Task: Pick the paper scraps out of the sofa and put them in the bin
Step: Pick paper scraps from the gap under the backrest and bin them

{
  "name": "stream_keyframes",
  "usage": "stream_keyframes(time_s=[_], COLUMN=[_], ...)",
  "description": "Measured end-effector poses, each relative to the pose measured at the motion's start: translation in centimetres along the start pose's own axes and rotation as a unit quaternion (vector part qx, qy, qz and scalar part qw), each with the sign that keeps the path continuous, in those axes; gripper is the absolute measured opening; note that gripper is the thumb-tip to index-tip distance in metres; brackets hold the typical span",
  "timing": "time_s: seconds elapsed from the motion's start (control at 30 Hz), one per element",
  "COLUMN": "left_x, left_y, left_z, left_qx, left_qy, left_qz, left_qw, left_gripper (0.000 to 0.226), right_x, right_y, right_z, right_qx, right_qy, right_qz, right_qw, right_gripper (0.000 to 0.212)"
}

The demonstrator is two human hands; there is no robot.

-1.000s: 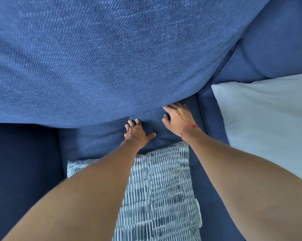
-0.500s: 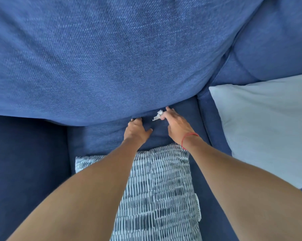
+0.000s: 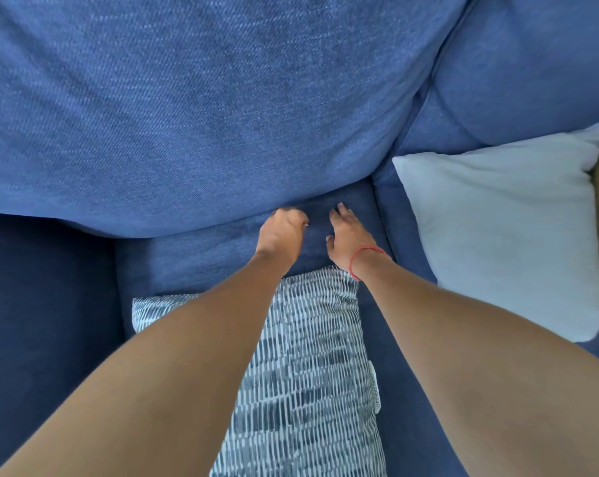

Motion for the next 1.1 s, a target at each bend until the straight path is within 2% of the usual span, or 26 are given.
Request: stream_keyframes(time_s=[0.17, 0.33, 0.5, 0.73, 0.8, 0.9, 1.03, 1.1], left_x=[3.8, 8.7, 14.8, 25.0, 27.7, 31.7, 35.6, 37.1], left_y=[-3.0, -8.0, -14.9, -22.1, -22.4, -21.4, -17.9, -16.0], left_z=[-2.0, -7.3, -17.3, -34.0, -38.8, -44.8, -50.1, -51.8], left_qx=[0.104, 0.161, 0.213, 0.266, 0.281, 0.298, 0.32, 0.322], left_qy=[-0.054, -0.087, -0.163, -0.302, -0.33, -0.397, -0.438, -0.452], left_qz=[0.019, 0.077, 0.13, 0.248, 0.264, 0.268, 0.259, 0.249], left_qw=[0.993, 0.98, 0.955, 0.881, 0.862, 0.826, 0.799, 0.793], left_gripper=[0.016, 0.011, 0.014, 0.014, 0.013, 0.024, 0.028, 0.025], right_x=[2.1, 4.6, 7.4, 12.2, 13.6, 15.0, 15.8, 15.9], right_y=[-1.8, -2.7, -1.0, 6.1, 9.3, 14.1, 20.1, 22.1], right_z=[-3.7, -12.1, -24.9, -43.5, -47.6, -52.6, -55.0, -54.8], right_qx=[0.029, 0.055, 0.075, 0.052, 0.058, 0.081, 0.23, 0.291], right_qy=[-0.009, -0.052, -0.14, -0.27, -0.296, -0.331, -0.307, -0.297], right_qz=[0.004, 0.012, 0.004, -0.01, -0.029, -0.045, -0.076, -0.058], right_qw=[1.0, 0.997, 0.987, 0.961, 0.953, 0.939, 0.92, 0.908], right_gripper=[0.059, 0.05, 0.044, 0.042, 0.044, 0.05, 0.062, 0.067])
Point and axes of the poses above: each hand's wrist, its own x-axis away from the middle knuckle, its own y-axis out of the palm, z = x × y, the point moved 2 cm from there along -x, towards the middle knuckle, and after that the axes turned 8 degrees about -y, right-handed, at the moved point
